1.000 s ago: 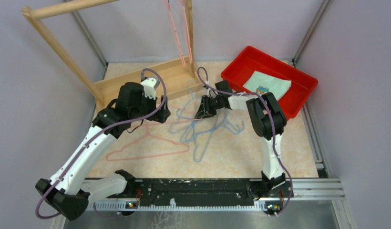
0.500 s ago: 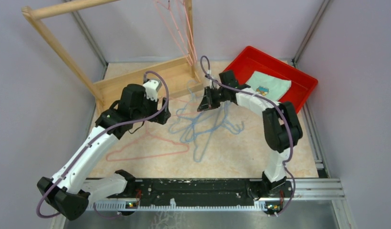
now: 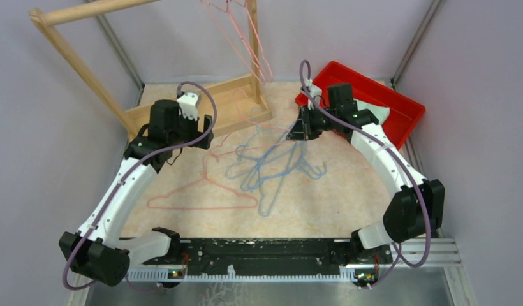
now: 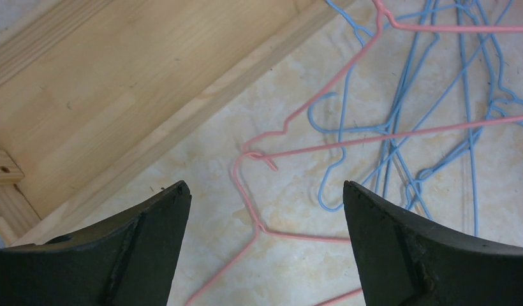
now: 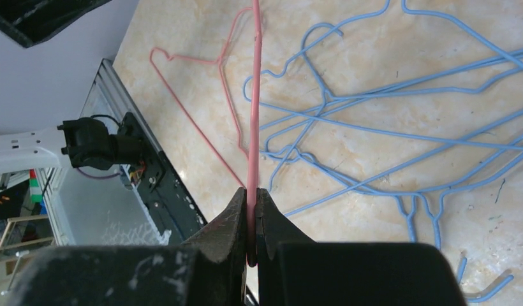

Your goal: Organize the hangers

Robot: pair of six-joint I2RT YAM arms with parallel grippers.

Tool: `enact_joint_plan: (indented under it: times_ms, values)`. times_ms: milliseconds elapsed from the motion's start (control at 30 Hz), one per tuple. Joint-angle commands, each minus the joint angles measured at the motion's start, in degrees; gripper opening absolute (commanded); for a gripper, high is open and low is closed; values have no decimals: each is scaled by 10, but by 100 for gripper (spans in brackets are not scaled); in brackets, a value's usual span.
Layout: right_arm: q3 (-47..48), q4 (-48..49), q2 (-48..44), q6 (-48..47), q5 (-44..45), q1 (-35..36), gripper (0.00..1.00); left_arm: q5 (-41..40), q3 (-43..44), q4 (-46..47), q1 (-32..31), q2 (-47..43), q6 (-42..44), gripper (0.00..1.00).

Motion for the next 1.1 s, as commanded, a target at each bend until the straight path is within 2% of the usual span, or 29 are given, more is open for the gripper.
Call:
enact_joint_plan:
  times_ms: [0, 133, 267, 400, 567, 767, 933, 1067]
  values:
    - [30, -16, -48, -20, -36, -7, 0, 56, 12, 66, 22, 9, 43, 94]
    - [41, -28, -62, -14, -38, -21, 0, 136, 1, 105, 41, 13, 48, 95]
    - [51, 6, -79, 25, -81, -43, 0, 247, -22, 133, 58, 19, 39, 97]
    - [80, 15, -86, 45, -111, -62, 0, 306, -42, 137, 72, 19, 35, 97]
    - [94, 35, -88, 64, -148, -64, 0, 333, -55, 140, 91, 17, 38, 97]
    - [101, 46, -88, 73, -171, -65, 0, 422, -67, 156, 108, 23, 13, 96]
    - [141, -10, -91, 26, -131, -67, 0, 415, -78, 149, 114, 20, 13, 96]
    - [116, 39, -108, 53, -174, -67, 0, 399, -78, 147, 115, 20, 20, 96]
